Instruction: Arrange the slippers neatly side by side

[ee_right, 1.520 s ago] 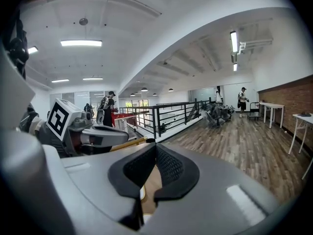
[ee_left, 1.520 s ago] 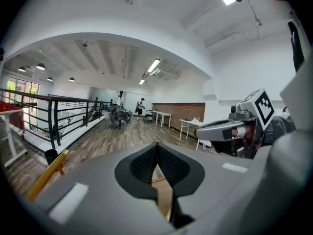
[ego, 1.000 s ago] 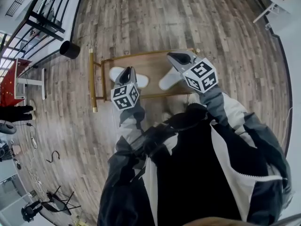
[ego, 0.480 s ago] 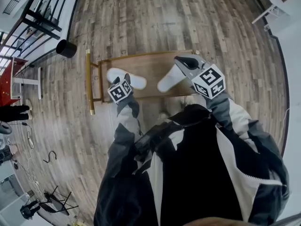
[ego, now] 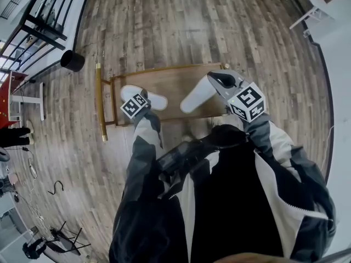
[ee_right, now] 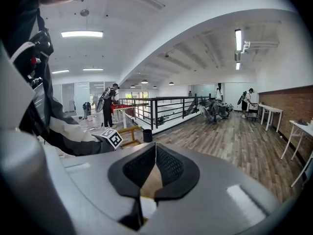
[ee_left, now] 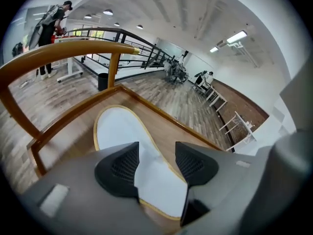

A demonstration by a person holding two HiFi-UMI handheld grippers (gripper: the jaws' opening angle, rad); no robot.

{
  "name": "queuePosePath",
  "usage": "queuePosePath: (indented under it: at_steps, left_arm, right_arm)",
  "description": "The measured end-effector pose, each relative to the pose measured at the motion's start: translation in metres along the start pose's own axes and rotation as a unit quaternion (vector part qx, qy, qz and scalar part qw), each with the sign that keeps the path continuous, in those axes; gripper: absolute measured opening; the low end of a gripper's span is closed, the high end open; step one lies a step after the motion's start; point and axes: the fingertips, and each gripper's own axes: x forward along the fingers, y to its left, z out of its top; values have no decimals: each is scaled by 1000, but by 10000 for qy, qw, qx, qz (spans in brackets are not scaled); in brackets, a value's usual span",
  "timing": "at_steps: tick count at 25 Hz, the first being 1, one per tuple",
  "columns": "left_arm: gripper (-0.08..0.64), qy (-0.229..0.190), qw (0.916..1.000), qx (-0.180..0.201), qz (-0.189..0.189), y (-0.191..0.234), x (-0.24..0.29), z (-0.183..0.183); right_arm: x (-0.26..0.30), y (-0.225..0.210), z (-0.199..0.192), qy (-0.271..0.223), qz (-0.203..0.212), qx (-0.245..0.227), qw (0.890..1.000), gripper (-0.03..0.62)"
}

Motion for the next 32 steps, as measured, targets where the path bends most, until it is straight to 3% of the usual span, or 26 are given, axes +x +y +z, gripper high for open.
queuePosePath:
  at_steps: [3, 5, 7, 13, 17, 20, 23, 28, 32]
  left_arm:
    - [196, 43, 9998, 126, 166, 4, 5, -2]
    - [84, 57, 9994, 181, 303, 9, 6, -2]
    - [24, 102, 9990, 280, 332, 9, 7, -4]
    - [23, 44, 9963, 819, 250, -7, 2, -2]
    - [23, -105, 9915, 1298, -13, -34, -11, 0]
    - [21, -428, 9887, 1401, -324, -57, -33, 11]
    - [21, -861, 9807, 1660, -572, -81, -65, 29]
    - [21, -1447, 9601, 2240, -840, -107, -124, 54]
    - [21, -1832, 9477, 2353, -1142, -119, -170, 62]
  right_arm:
    - [-1, -3, -4, 57, -10, -18, 10000, 11]
    - [-2, -6, -6, 89, -13, -31, 10000, 11]
    - [-4, -8, -6, 104, -25, -31, 9999, 12]
    - [0, -8, -7, 118, 64, -22, 9999, 11]
    - [6, -2, -5, 91, 178, -35, 9998, 11]
    - [14, 5, 1, 22, 281, -32, 9996, 11]
    - [22, 17, 4, -58, 377, -28, 9993, 11]
    - [39, 41, 9, -180, 559, 27, 9983, 11]
    - [47, 56, 12, -243, 569, 12, 9981, 12]
